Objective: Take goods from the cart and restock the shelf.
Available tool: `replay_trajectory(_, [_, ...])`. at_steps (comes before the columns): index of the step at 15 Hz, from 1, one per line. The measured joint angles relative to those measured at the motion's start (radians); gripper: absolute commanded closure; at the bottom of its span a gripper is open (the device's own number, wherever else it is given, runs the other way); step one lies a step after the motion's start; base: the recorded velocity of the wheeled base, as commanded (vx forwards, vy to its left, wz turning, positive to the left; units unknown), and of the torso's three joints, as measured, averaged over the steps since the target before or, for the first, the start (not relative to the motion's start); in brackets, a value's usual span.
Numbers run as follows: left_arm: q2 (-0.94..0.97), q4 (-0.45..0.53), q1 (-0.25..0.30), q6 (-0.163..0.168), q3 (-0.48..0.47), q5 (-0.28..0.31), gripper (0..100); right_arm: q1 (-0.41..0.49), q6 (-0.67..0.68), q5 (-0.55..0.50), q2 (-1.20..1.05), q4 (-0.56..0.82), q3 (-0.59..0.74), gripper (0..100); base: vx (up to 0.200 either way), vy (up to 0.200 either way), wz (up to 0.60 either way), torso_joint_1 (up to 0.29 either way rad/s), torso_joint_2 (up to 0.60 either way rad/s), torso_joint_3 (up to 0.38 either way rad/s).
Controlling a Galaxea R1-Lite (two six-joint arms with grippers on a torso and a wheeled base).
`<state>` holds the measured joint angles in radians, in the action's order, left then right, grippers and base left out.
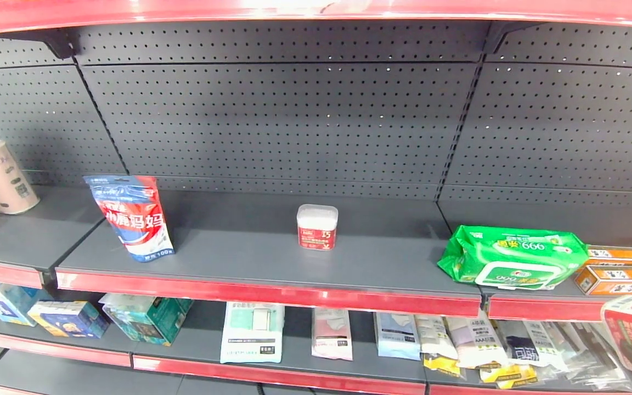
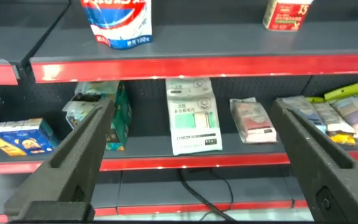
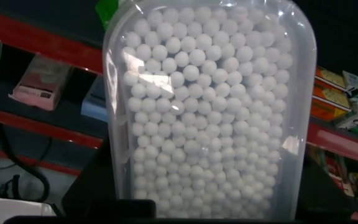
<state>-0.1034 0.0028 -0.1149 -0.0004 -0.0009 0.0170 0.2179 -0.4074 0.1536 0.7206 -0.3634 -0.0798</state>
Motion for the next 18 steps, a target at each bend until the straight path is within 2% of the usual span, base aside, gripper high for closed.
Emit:
replay_trajectory(2, [-0.021,0.0,-0.003,0.002,-0.001,0.006,0,0.007,0.043,0.001,-0.045,0.0,0.015,100,0.0,0.0,0.0,0.0,0.0,0.0])
replay_trajectory(3, [-0.029,0.0,-0.025,0.006,-0.001,0.01,0,0.009,0.06,0.0,-0.08,0.001,0.027,100,0.0,0.0,0.0,0.0,0.0,0.0])
replay_trajectory(6, [-0.042,0.001,-0.165,0.03,-0.004,0.013,0,0.012,0.097,-0.004,-0.185,0.009,0.059,100,0.0,0.0,0.0,0.0,0.0,0.0])
replay_trajectory(7, [-0.048,0.001,-0.183,0.028,-0.01,0.011,0,0.014,0.107,-0.01,-0.207,0.013,0.063,100,0.0,0.0,0.0,0.0,0.0,0.0])
replay_trajectory(8, [-0.063,0.002,-0.193,0.006,-0.032,0.01,0,0.014,0.114,-0.023,-0.223,0.013,0.063,100,0.0,0.0,0.0,0.0,0.0,0.0])
replay_trajectory(11, [-0.227,-0.029,-0.201,-0.087,-0.206,0.007,0,0.011,0.144,-0.027,-0.256,0.017,0.074,100,0.0,0.0,0.0,0.0,0.0,0.0])
replay_trajectory(13, [-0.428,-0.104,-0.176,-0.107,-0.303,-0.005,0,0.01,0.161,-0.027,-0.271,0.017,0.076,100,0.0,0.0,0.0,0.0,0.0,0.0])
replay_trajectory(15, [-0.671,-0.218,-0.092,-0.072,-0.37,0.004,0,0.013,0.168,-0.029,-0.286,0.034,0.077,100,0.0,0.0,0.0,0.0,0.0,0.0])
replay_trajectory(16, [-0.774,-0.279,-0.049,-0.043,-0.391,0.045,0,0.013,0.168,-0.029,-0.295,0.06,0.077,100,0.0,0.0,0.0,0.0,0.0,0.0])
replay_trajectory(18, [-1.003,-0.41,0.044,0.051,-0.438,0.223,0,0.014,0.163,-0.03,-0.344,0.154,0.077,100,0.0,0.0,0.0,0.0,0.0,0.0])
